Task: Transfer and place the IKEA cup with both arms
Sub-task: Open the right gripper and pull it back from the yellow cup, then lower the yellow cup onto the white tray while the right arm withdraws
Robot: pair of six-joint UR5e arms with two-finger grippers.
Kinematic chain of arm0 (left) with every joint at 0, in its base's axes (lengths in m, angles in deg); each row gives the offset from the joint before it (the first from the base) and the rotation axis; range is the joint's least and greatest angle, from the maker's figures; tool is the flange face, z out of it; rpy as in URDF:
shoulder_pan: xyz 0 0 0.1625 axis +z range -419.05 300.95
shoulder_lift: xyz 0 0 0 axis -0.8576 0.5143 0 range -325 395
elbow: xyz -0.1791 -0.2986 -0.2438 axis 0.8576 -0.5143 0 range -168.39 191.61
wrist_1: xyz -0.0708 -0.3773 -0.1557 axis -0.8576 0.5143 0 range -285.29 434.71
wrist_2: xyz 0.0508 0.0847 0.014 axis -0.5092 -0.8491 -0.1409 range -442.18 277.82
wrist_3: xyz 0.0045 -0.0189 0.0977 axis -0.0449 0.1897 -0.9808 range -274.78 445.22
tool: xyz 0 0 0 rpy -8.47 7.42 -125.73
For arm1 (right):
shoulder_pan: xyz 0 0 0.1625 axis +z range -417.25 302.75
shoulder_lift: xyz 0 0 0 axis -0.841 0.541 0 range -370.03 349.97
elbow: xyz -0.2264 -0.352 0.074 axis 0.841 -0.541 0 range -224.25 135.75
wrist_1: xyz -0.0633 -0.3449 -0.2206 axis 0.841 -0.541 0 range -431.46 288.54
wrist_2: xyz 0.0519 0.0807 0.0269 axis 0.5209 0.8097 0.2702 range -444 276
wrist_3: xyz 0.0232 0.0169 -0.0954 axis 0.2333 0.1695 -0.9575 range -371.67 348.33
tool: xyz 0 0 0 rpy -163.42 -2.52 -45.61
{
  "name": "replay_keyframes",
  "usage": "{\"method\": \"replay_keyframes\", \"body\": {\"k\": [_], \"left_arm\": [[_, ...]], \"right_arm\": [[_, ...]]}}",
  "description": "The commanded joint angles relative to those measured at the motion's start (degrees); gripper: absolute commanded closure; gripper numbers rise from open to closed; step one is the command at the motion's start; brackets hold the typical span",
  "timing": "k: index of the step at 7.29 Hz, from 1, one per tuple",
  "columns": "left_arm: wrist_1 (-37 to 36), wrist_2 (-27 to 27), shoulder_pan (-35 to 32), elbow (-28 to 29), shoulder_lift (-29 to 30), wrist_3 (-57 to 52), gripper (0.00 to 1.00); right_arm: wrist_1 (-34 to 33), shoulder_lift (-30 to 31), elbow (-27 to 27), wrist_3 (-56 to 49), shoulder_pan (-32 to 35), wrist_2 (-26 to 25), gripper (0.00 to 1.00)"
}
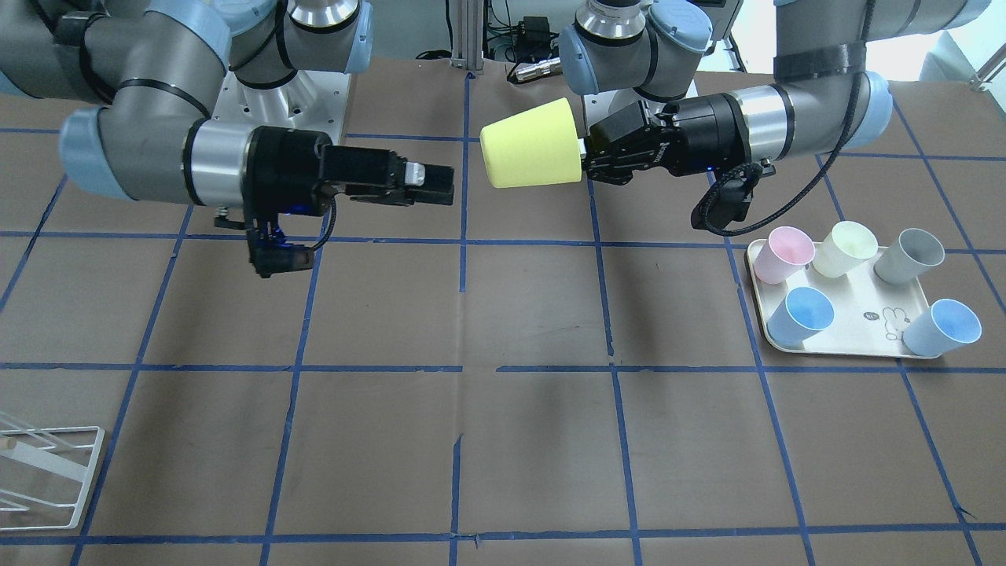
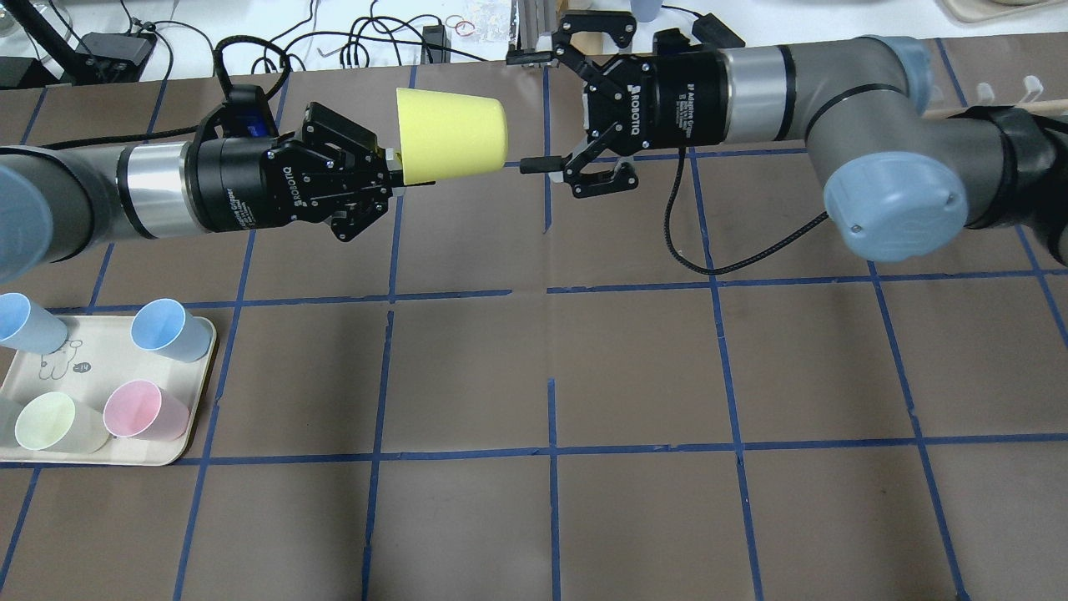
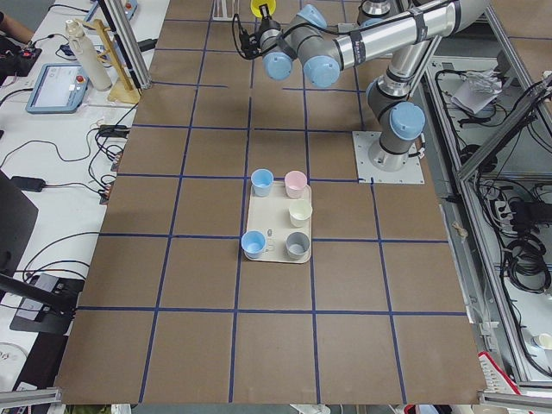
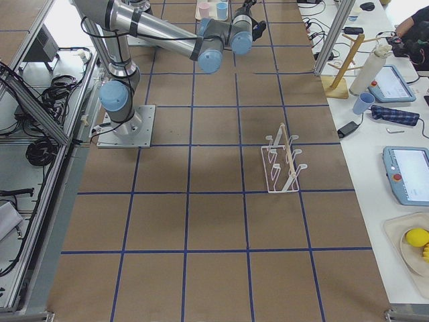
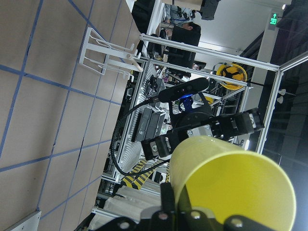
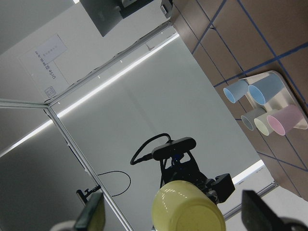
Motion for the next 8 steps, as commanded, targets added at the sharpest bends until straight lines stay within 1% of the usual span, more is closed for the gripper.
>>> {"method": "replay_keyframes", "body": {"k": [1,2,3,4,5,6,7,8], "left_arm": [[-0.36,-2.98,0.09,0.24,0.38,0.42,1.00],[-4.62,-8.49,0.09,1.11,0.73,4.69,1.00],[-13.63,-16.89,0.17,1.30,1.08,13.09,1.00],[-22.42,-29.77,0.17,1.12,1.09,18.65,1.00],[-26.68,-42.60,0.96,1.47,1.00,18.79,1.00],[-31.17,-53.08,3.14,1.65,1.00,18.88,1.00],[-34.17,-62.41,6.55,2.08,0.65,17.23,1.00],[-34.72,-69.55,10.68,4.35,0.73,8.16,1.00]], "right_arm": [[0.05,0.59,-0.56,1.64,-3.10,-3.66,0.00],[-0.30,1.20,-1.78,3.83,-3.63,-10.22,0.00],[-0.30,1.38,-3.28,7.68,-3.64,-14.12,0.00],[-0.39,3.13,-4.16,10.76,-3.38,-22.07,0.00],[-0.30,6.19,-3.91,10.79,-3.20,-32.07,0.00],[0.22,7.79,-3.65,10.44,-2.50,-40.87,0.00],[0.31,9.63,-3.90,10.27,-0.93,-46.70,0.00],[0.31,10.87,-4.08,10.00,2.13,-57.55,0.00]]}}
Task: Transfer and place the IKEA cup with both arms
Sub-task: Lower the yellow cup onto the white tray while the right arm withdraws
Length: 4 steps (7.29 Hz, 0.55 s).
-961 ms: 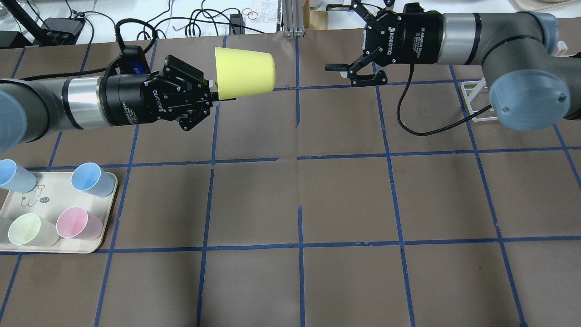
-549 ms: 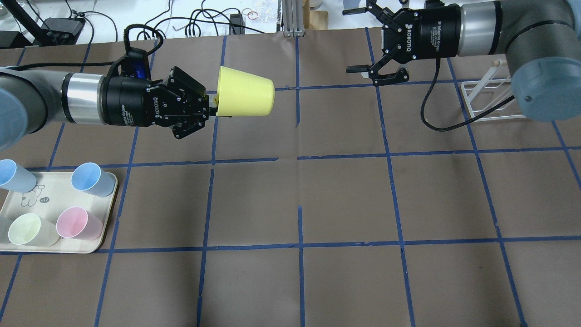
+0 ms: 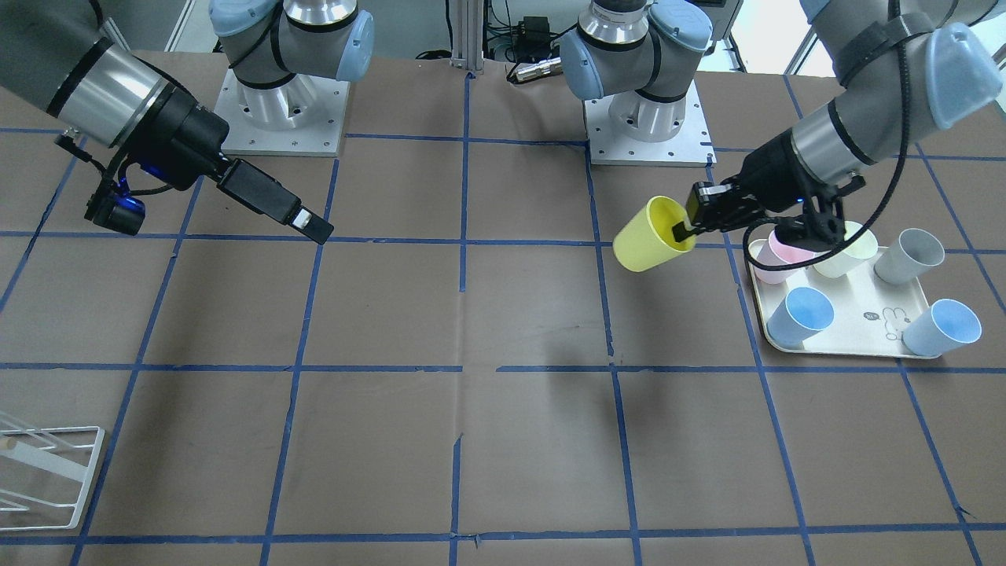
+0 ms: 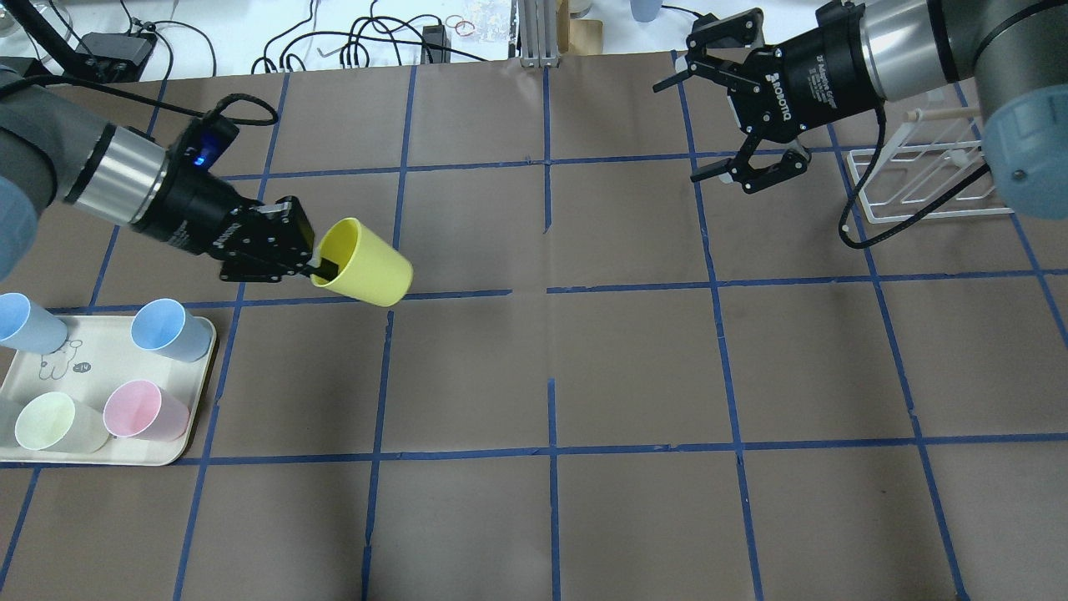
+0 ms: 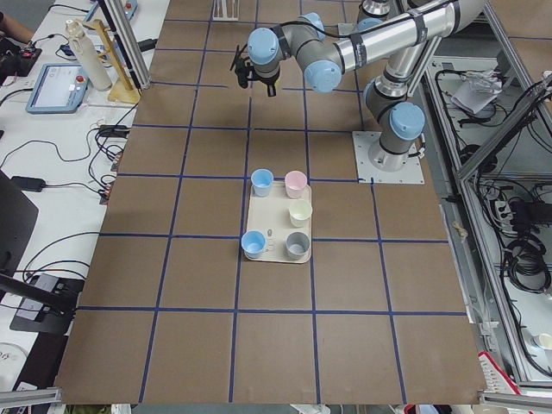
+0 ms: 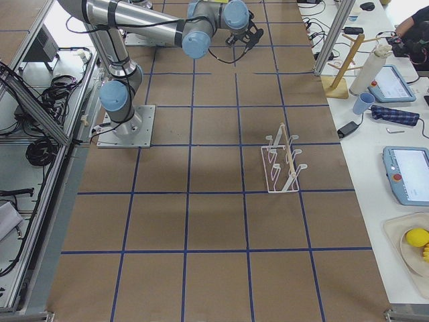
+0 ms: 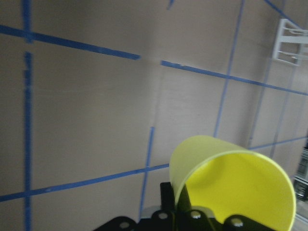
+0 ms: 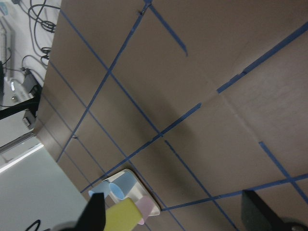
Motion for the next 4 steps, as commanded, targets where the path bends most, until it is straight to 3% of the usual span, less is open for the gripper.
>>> {"method": "replay_keyframes", "body": {"k": [1,4], "left_arm": [[-2.11,-14.62,8.51,4.47,0.66,-13.85,1.00],[-14.28,-15.55,21.87,7.74,9.50,-40.21,1.00]], "right_arm": [[0.17,2.21,-0.19,-0.94,5.28,-19.09,0.00],[8.32,6.05,0.42,-21.69,6.97,-34.34,0.00]]}}
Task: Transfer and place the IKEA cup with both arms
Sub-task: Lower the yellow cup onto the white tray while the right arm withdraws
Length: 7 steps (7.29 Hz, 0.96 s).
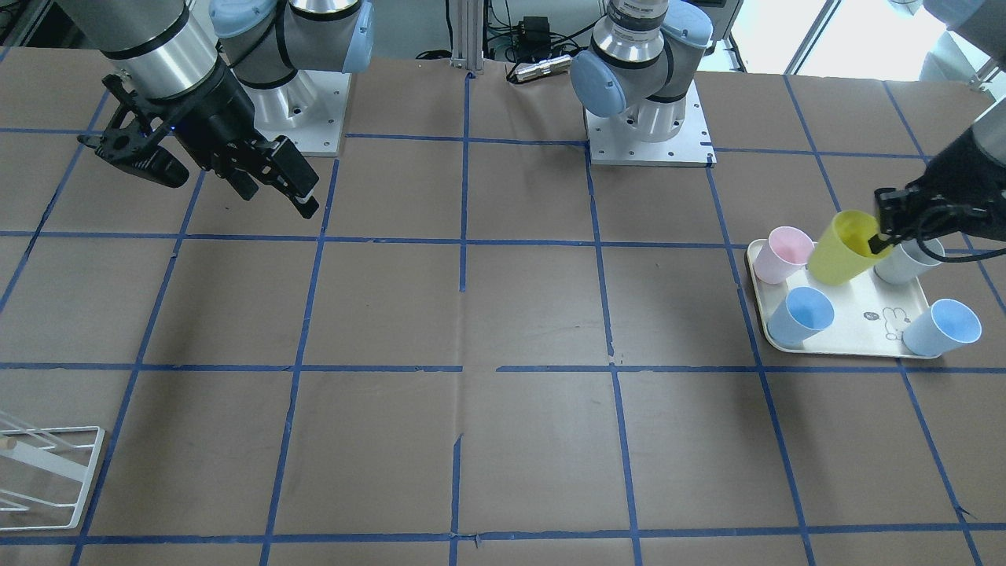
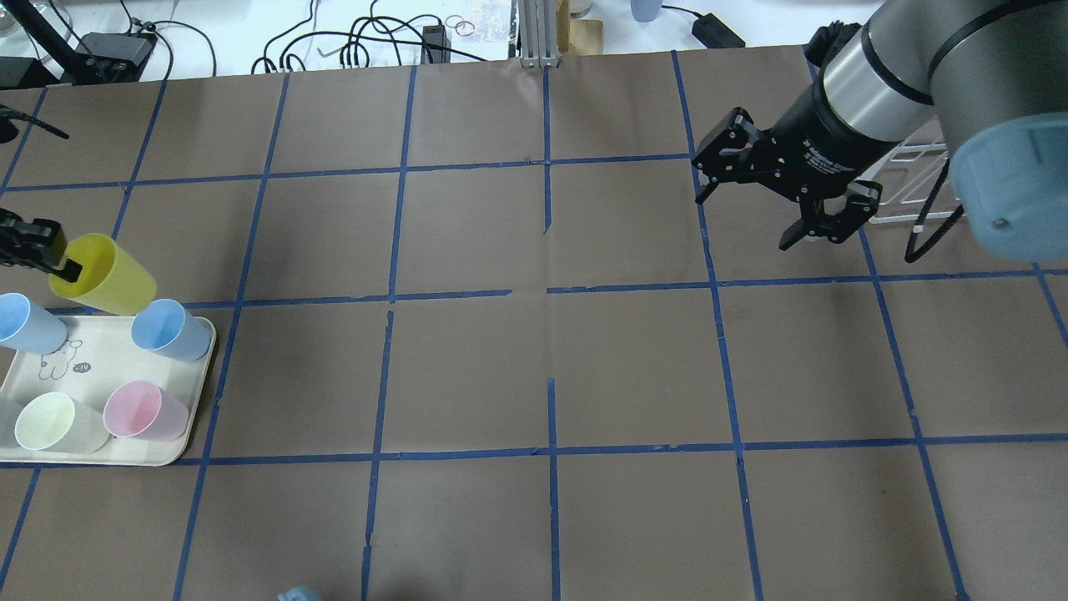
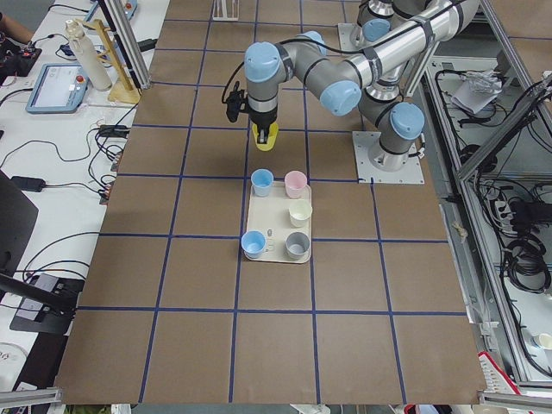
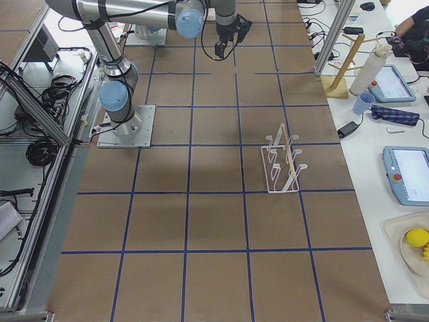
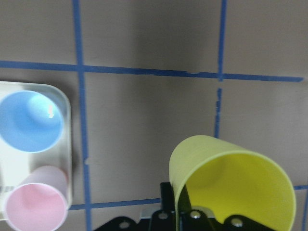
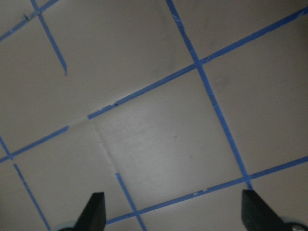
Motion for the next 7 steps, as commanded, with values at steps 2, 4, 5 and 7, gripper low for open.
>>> {"method": "replay_keyframes", "body": {"k": [2,4,5,7], "left_arm": [[-8.52,-0.20,7.90,1.62,10.58,-16.99,1.00],[-14.23,0.14,8.16,0.31,15.07,-18.25,1.00],[-14.42,0.41,8.25,0.13,16.83,-18.51,1.00],[-15.04,0.32,8.16,-0.66,18.60,-18.96,1.00]], "right_arm": [[5.54,5.52,0.70,-12.04,0.32,-6.17,0.00],[5.73,6.24,1.84,-12.74,0.40,-9.95,0.00],[5.64,6.32,2.11,-13.70,0.32,-10.13,0.00],[5.55,5.89,2.11,-13.71,0.32,-10.48,0.00]]}}
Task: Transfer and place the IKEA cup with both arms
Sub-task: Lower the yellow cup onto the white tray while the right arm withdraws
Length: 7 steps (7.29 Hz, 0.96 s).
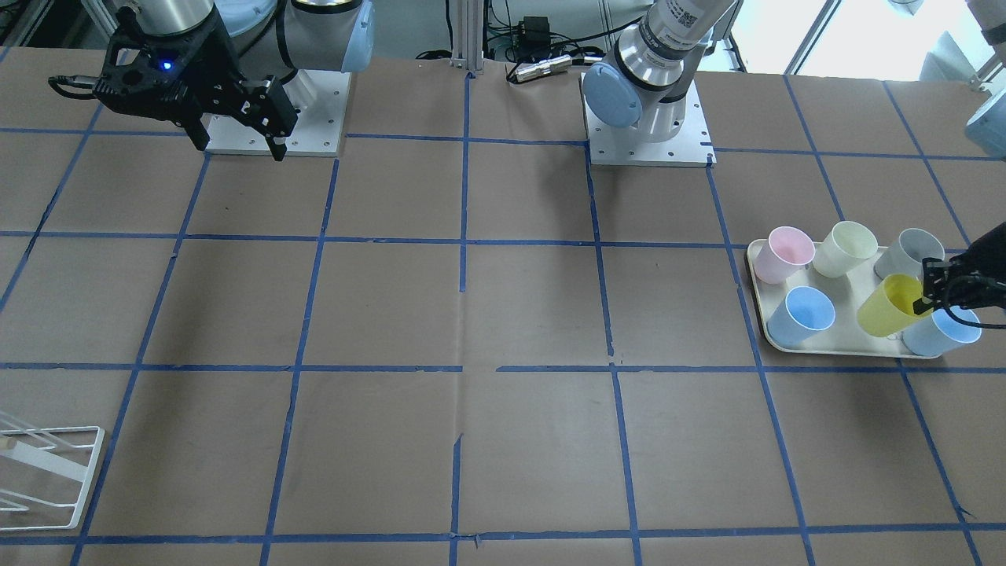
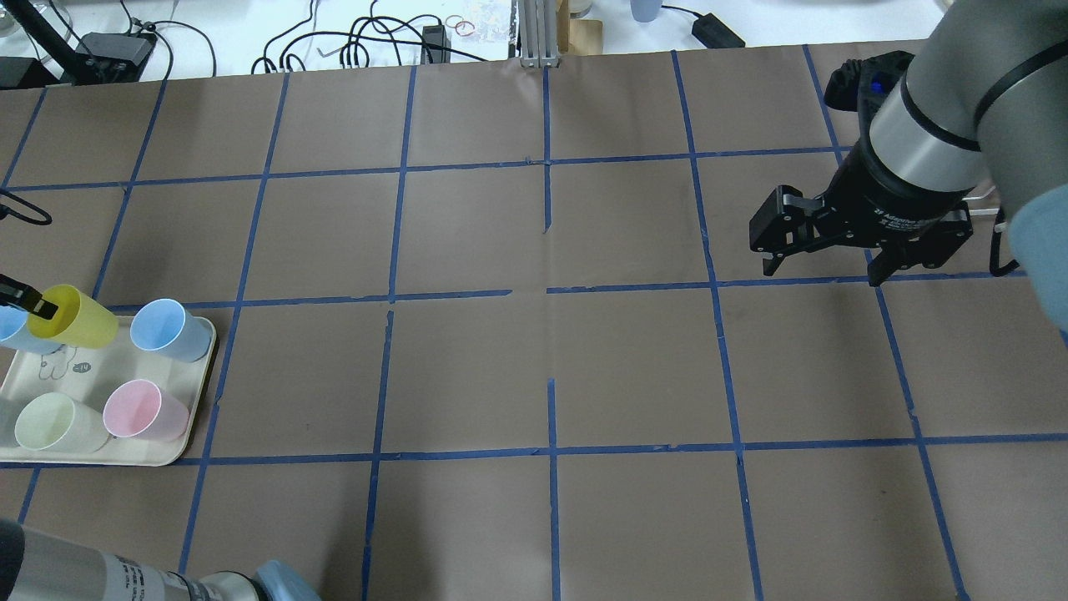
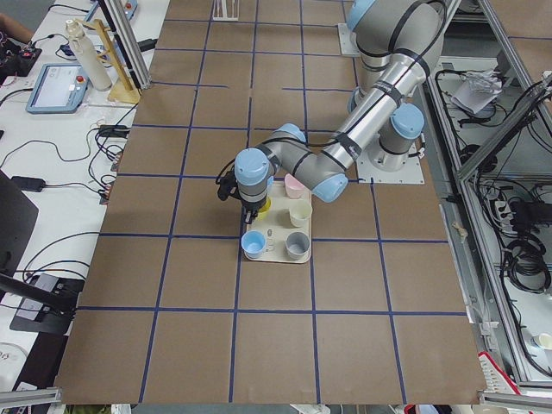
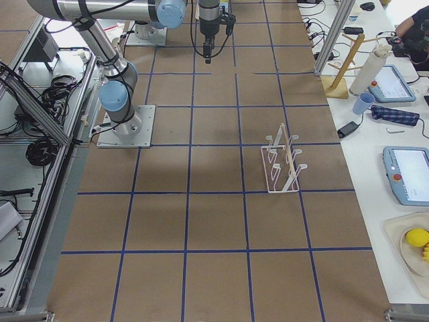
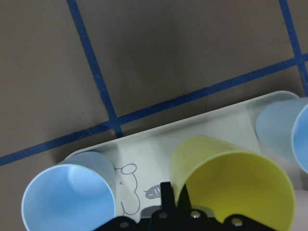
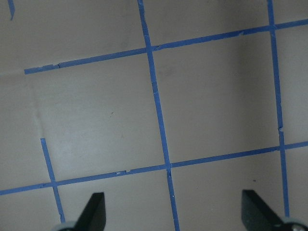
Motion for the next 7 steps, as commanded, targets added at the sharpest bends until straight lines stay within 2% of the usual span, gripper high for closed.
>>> {"method": "replay_keyframes", "body": {"k": [1,5,7], "left_arm": [[-0.50,0.02,-0.09,-0.80,1.32,-0.28,1.00],[-0.94,-0.07,-0.35,-0.80,2.37,-0.19,1.00],[-0.94,0.01,-0.35,-0.71,3.25,-0.10,0.41]], "right_arm": [[-0.78,-0.52,-0.45,-0.71,0.08,-0.34,0.00],[0.09,0.18,-0.28,-1.16,0.08,0.36,0.00],[0.09,0.18,-0.46,-1.33,0.08,0.19,0.00]]}}
